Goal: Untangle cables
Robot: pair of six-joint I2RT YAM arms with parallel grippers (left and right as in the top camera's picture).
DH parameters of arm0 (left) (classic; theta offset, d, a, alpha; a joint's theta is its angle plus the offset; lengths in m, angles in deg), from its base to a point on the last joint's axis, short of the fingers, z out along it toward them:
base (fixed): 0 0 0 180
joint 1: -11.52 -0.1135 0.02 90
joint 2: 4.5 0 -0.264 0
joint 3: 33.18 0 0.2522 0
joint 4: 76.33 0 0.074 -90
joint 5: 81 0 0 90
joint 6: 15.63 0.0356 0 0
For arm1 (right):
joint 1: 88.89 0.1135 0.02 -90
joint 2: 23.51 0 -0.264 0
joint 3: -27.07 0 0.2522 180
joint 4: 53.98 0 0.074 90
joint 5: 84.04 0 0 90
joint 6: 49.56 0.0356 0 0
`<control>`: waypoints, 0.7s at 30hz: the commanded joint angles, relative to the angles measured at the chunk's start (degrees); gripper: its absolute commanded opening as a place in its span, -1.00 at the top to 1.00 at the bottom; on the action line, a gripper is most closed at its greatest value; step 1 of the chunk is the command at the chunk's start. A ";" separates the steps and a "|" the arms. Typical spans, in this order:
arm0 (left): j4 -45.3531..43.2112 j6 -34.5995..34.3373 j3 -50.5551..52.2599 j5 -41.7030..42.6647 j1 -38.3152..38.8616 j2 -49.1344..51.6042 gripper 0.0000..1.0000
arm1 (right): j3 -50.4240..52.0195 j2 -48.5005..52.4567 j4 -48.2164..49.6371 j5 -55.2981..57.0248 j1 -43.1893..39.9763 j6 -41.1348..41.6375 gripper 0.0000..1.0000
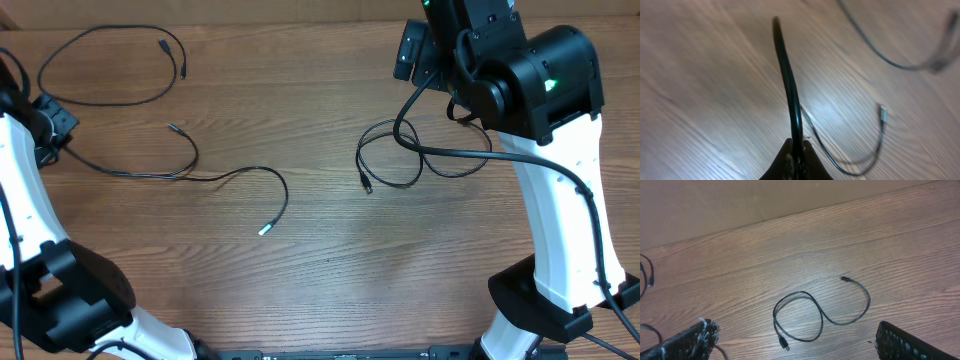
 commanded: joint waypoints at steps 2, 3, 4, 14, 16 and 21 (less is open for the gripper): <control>-1.49 -4.90 -0.11 -9.22 -2.95 2.08 0.92 | 0.09 -0.48 0.15 0.59 -0.04 -0.24 -1.00; -1.97 -5.90 -0.11 -10.91 -3.65 2.27 0.92 | 0.09 -0.48 0.15 0.59 -0.04 -0.24 -1.00; -2.60 -6.73 -0.11 -12.35 -4.35 2.34 0.92 | 0.09 -0.48 0.13 0.57 -0.04 -0.24 -1.00; -11.50 -2.34 -0.11 -13.75 -9.97 3.34 0.92 | 0.09 -0.48 0.15 0.57 -0.04 -0.24 -1.00; -12.68 -0.74 -0.11 -13.75 -10.14 3.80 0.87 | 0.09 -0.48 0.13 0.59 -0.04 -0.24 -1.00; -13.42 0.61 -0.11 -13.16 -10.32 5.88 0.40 | 0.09 -0.48 0.13 0.57 -0.04 -0.24 -1.00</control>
